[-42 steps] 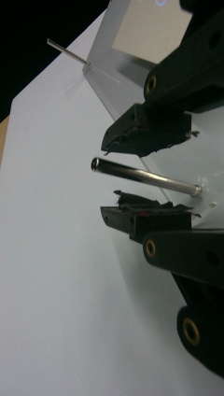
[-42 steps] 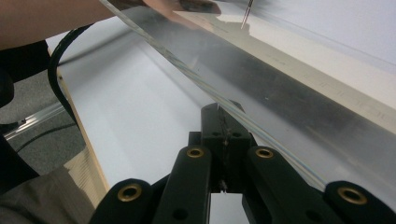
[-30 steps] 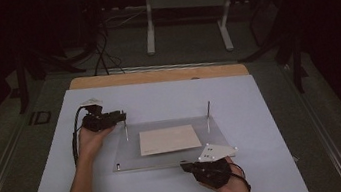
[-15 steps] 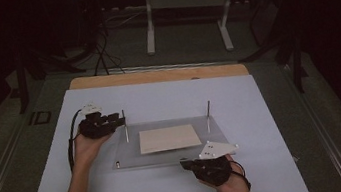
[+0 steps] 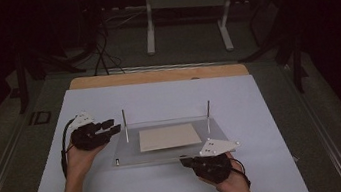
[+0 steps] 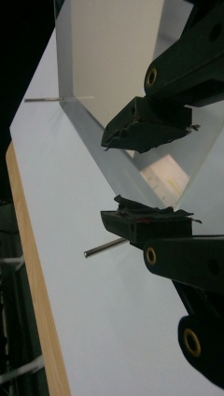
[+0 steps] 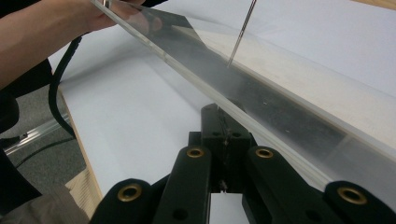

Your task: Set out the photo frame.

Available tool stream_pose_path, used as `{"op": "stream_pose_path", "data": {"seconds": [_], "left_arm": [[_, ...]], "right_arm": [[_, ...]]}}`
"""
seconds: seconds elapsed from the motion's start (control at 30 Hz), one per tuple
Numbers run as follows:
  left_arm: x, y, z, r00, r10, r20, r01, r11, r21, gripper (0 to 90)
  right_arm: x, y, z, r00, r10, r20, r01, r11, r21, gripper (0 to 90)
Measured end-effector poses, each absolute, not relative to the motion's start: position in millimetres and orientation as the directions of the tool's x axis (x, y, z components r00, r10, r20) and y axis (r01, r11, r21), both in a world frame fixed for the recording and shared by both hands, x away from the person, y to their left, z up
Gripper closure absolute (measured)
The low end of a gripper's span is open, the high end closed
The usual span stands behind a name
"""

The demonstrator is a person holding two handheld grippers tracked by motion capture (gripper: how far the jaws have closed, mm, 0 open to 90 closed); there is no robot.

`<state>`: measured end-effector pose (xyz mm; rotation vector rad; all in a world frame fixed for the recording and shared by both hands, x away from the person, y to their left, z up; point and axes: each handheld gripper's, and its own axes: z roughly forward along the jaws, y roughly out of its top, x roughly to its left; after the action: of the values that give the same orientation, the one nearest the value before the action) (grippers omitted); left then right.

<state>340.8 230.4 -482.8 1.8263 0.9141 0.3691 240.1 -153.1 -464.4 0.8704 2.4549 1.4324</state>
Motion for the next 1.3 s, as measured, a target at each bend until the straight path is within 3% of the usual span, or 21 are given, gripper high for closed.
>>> {"op": "stream_pose_path", "data": {"seconds": [0.47,1.3], "left_arm": [[313,244,-484,0.688,0.707,-0.162,0.379,-0.159,0.912,55.7],[288,251,-477,0.711,0.701,-0.057,0.311,-0.241,0.919,49.4]], "right_arm": [[245,-153,-457,-0.814,0.564,0.136,0.388,0.356,0.850,90.0],[263,-152,-436,-0.806,0.581,0.114,0.364,0.334,0.869,90.0]]}}
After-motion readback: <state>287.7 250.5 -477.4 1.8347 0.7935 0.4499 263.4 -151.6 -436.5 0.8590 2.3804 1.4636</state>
